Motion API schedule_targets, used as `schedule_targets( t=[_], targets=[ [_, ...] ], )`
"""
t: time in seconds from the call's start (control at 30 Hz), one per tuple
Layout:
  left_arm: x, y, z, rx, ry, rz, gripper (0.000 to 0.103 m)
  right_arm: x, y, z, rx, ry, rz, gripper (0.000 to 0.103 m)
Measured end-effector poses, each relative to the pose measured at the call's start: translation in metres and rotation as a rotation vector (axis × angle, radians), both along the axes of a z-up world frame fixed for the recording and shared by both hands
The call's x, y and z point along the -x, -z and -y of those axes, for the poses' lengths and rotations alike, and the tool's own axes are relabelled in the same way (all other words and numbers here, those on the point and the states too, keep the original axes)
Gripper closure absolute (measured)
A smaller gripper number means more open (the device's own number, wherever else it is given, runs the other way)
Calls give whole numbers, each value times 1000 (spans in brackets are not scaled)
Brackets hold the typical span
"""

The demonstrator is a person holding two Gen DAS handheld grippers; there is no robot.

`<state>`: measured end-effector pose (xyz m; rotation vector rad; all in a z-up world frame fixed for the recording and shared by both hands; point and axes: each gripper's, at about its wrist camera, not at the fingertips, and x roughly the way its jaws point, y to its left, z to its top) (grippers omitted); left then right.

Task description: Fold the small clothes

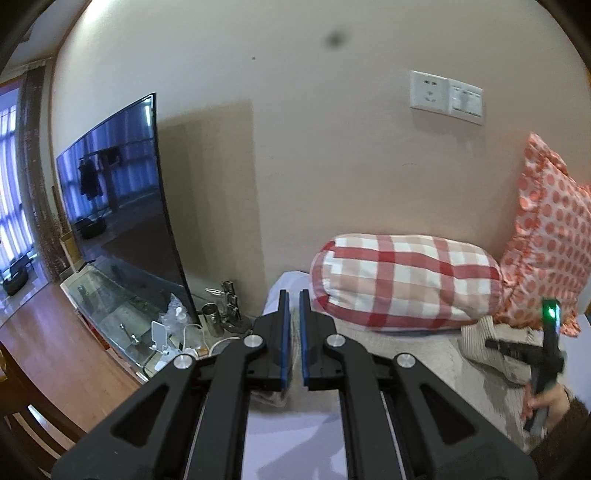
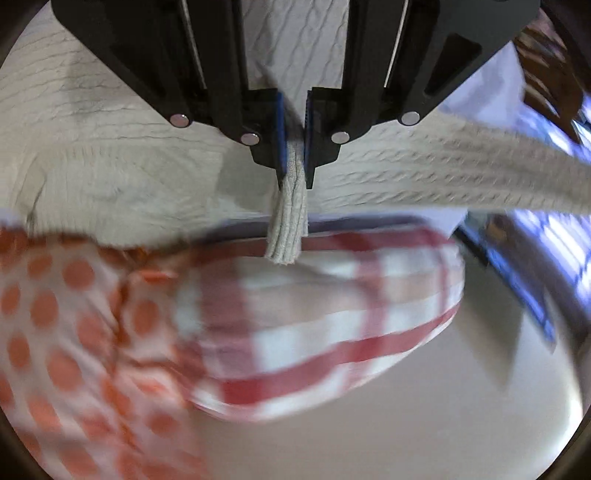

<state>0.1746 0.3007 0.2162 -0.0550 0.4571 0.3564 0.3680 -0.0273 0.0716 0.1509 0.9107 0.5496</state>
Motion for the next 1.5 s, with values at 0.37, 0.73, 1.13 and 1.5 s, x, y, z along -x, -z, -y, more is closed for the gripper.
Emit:
schedule_targets(
  t=[0.37,0.73,1.13,1.5],
  targets=[
    [-5,11,-21,40,-39,-27,103,43,6,-42,-2,-209,-66,53],
    [52,34,-28,-9,-75,-97,99,133,13,-175,-209,-536,-368,53],
    [131,28,-3,-131,-72,-107,94,177,19,-300,-10,-336,-451,49],
    [137,35,-2,-102,-70,-107,90,175,17,-248,-71,-365,-355,95]
  ],
)
